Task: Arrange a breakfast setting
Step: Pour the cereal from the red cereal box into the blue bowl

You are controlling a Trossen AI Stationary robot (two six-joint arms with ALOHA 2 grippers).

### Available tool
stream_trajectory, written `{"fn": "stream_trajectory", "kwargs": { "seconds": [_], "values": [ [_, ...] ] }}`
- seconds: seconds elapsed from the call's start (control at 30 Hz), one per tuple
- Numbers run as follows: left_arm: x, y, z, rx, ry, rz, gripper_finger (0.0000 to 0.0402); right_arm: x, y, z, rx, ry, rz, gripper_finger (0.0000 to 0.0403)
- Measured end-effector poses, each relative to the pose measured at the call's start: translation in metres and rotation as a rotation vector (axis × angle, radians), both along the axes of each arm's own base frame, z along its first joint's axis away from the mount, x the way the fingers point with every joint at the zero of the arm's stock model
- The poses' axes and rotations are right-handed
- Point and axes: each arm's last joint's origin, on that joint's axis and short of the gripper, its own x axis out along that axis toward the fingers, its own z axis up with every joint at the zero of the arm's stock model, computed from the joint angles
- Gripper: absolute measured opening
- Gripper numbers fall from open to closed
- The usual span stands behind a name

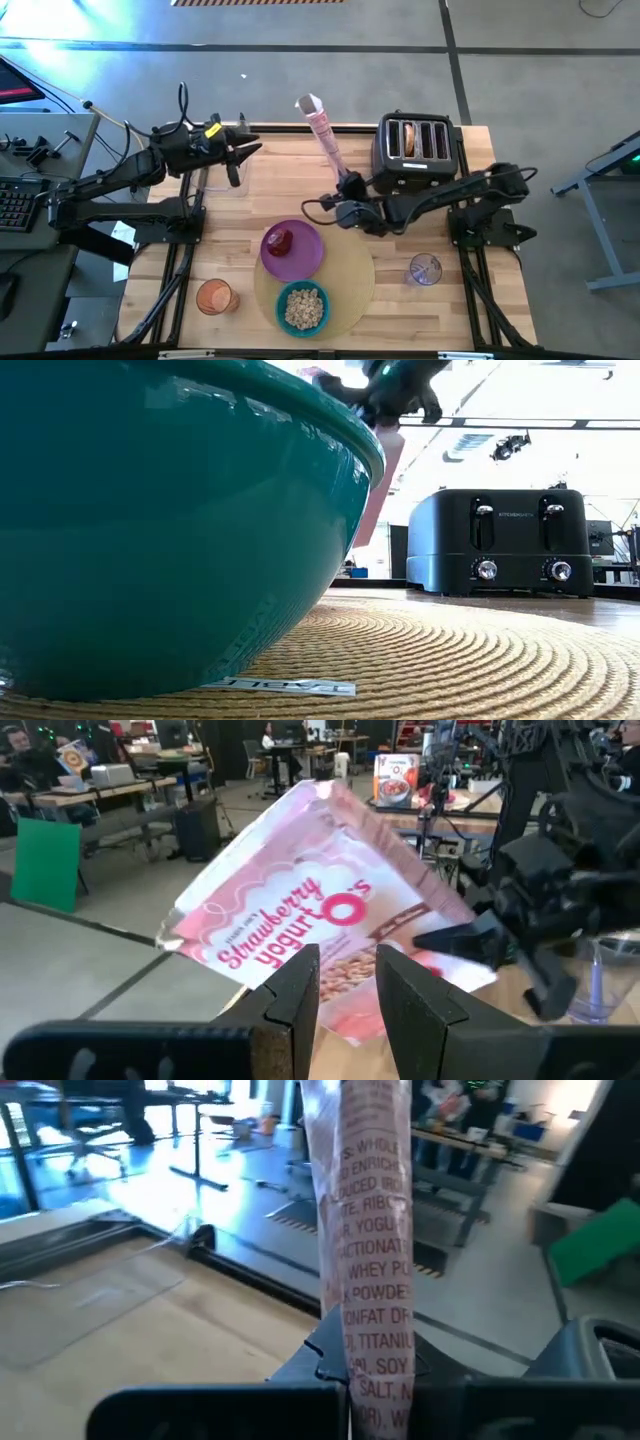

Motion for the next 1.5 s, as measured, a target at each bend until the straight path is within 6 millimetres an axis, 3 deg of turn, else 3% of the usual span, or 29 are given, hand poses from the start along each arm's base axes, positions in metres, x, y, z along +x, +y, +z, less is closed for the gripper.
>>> {"fn": "stream_trajectory", "kwargs": {
  "seconds": [0.43, 1.5],
  "values": [
    [0.0, 0.0, -0.002, 0.014, 0.025, -0.002, 0.009, 0.042, -0.019, -0.056, -0.078, -0.092, -0.166, 0.0],
    [-0.001, 0.0, -0.006, 0.0, 0.063, 0.0, 0.009, 0.055, -0.086, -0.085, -0.018, -0.18, -0.197, 0.0]
  ]
}}
